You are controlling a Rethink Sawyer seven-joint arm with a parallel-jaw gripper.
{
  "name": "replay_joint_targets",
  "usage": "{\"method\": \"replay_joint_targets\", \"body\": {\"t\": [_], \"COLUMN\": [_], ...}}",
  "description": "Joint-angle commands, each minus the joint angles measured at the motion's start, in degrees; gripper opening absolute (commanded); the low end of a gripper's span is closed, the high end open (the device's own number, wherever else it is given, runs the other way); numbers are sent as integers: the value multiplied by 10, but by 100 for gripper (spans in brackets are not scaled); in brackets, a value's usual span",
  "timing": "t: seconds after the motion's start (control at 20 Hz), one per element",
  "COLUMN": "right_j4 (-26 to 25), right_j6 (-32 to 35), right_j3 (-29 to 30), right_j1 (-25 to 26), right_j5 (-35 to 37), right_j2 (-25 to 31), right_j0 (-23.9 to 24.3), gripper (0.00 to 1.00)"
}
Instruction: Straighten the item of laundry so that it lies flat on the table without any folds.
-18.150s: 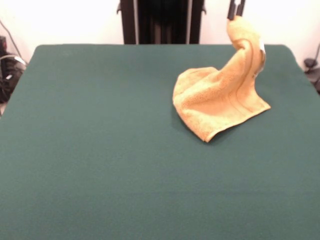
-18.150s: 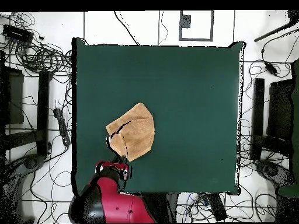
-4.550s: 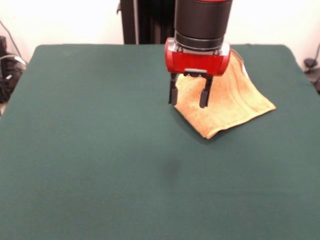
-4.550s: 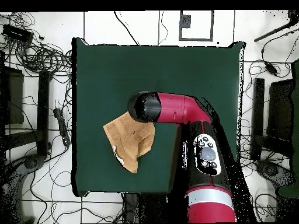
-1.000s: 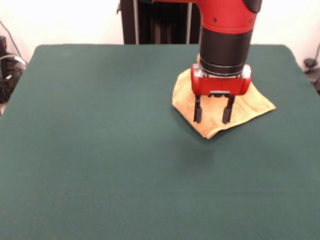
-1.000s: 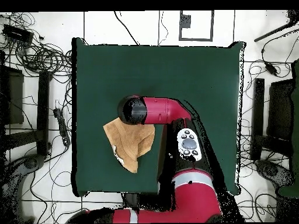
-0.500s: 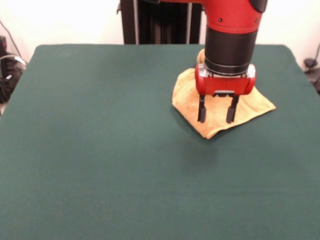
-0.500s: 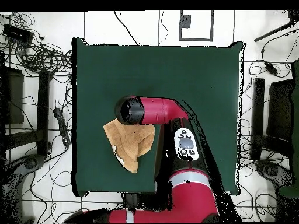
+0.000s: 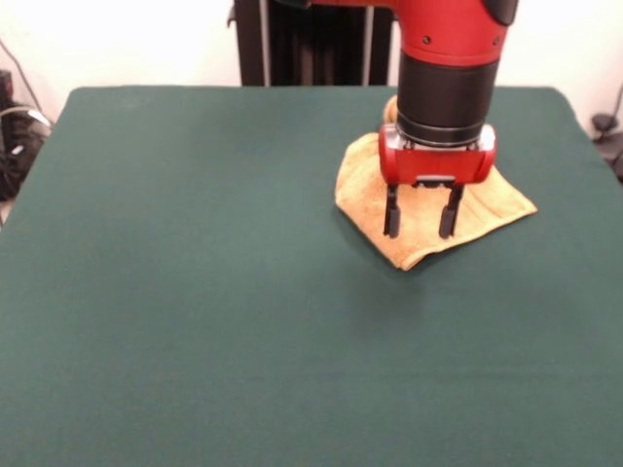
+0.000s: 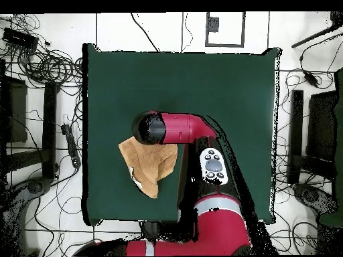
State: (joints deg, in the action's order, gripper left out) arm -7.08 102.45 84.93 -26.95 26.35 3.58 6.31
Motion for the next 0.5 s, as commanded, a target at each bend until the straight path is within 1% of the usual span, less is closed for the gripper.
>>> {"method": "replay_joint_targets", "body": {"t": [0.05, 0.5], "right_j4": [-33, -37], "right_j6": [33, 31], "right_j3": [59, 77], "right_j1": [45, 34], "right_j5": [-40, -46], "right_j2": [40, 32], "right_j0": [-2, -1], "gripper": [100, 100]}}
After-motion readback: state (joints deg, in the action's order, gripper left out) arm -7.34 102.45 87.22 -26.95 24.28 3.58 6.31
